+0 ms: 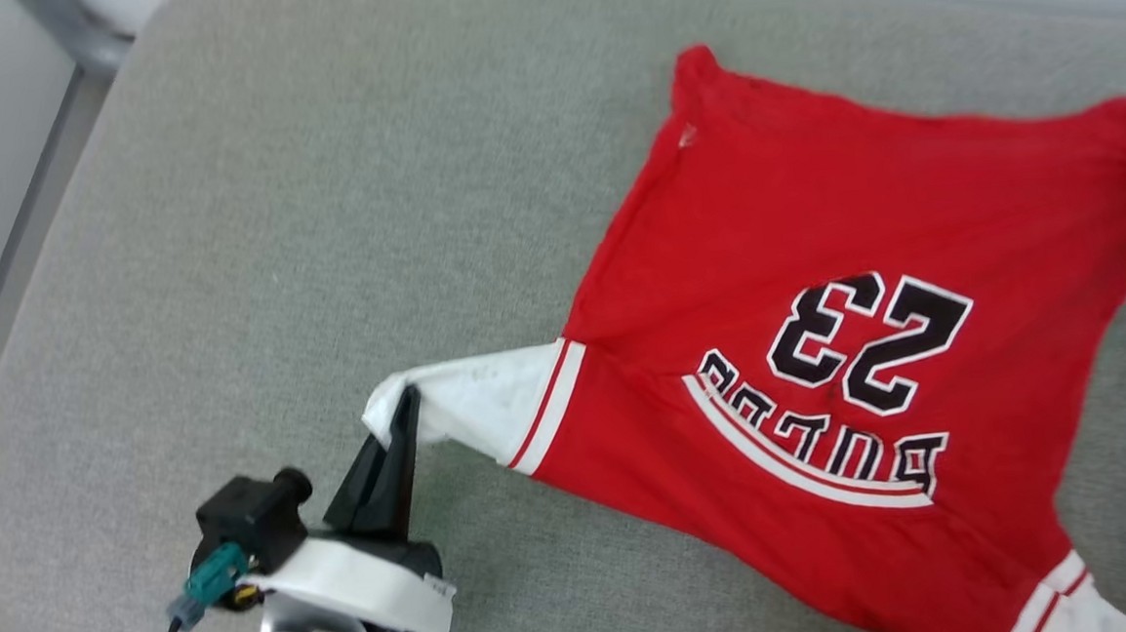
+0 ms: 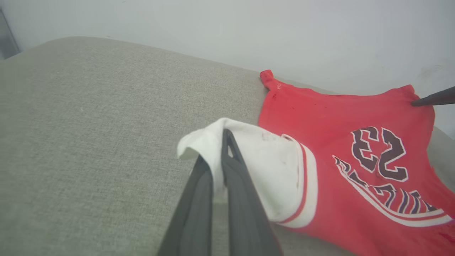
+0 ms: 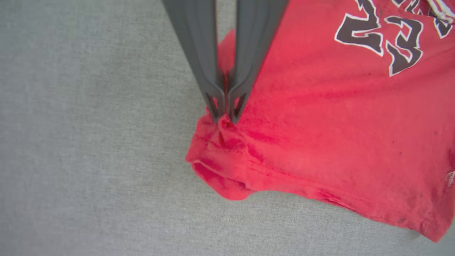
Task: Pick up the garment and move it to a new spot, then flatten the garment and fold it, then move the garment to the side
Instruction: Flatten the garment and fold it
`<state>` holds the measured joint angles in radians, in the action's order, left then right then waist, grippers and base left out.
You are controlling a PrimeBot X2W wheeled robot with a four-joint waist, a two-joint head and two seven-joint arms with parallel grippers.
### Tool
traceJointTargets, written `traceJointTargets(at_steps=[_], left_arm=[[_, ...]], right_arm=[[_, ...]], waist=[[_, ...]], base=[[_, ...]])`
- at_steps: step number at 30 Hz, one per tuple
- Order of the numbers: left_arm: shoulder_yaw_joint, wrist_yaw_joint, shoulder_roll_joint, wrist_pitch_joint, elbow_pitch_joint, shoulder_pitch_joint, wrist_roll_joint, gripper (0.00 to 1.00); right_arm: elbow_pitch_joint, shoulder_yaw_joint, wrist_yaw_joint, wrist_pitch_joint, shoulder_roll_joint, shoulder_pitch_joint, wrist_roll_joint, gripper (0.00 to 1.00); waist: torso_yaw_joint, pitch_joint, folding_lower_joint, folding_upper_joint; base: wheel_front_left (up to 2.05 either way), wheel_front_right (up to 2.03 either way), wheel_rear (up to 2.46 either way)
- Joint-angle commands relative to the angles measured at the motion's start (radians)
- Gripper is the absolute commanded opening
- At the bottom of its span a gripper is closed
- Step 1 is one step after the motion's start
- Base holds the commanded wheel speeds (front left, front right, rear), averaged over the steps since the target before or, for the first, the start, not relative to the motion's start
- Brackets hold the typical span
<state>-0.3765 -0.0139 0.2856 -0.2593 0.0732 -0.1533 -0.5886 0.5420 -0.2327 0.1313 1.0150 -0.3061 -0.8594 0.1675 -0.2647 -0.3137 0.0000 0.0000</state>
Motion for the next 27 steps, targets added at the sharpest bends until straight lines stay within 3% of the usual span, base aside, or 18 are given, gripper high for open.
traceJointTargets(at_steps=[1, 5, 10, 20, 27], left_arm=[[0.005, -0.008, 0.006, 0.0, -0.001, 0.02, -0.005, 0.0], [0.015, -0.037, 0.022, 0.018, -0.009, 0.087, -0.018, 0.0], [0.036, -0.071, 0.043, 0.035, -0.015, 0.16, -0.036, 0.0], [0.066, -0.111, 0.072, 0.066, -0.016, 0.25, -0.067, 0.0], [0.076, -0.125, 0.078, 0.071, -0.005, 0.264, -0.079, 0.0]], right_arm=[[-0.018, 0.003, -0.001, -0.005, -0.014, 0.041, 0.021, 0.0], [-0.118, 0.006, -0.001, -0.01, -0.047, 0.205, 0.095, 0.0], [-0.268, -0.027, -0.001, -0.012, -0.04, 0.447, 0.169, 0.0], [-0.533, -0.118, -0.001, -0.049, 0.093, 0.911, 0.218, 0.0], [-0.592, -0.136, -0.001, -0.076, 0.204, 1.109, 0.211, 0.0]], waist=[[0.039, 0.073, 0.0, 0.0], [0.07, 0.157, 0.0, 0.0], [0.12, 0.242, 0.0, 0.0], [0.211, 0.324, 0.0, 0.0], [0.244, 0.331, 0.0, 0.0]], base=[[0.0, 0.0, 0.0], [0.0, 0.0, 0.0], [0.0, 0.0, 0.0], [0.0, 0.0, 0.0], [0.0, 0.0, 0.0]])
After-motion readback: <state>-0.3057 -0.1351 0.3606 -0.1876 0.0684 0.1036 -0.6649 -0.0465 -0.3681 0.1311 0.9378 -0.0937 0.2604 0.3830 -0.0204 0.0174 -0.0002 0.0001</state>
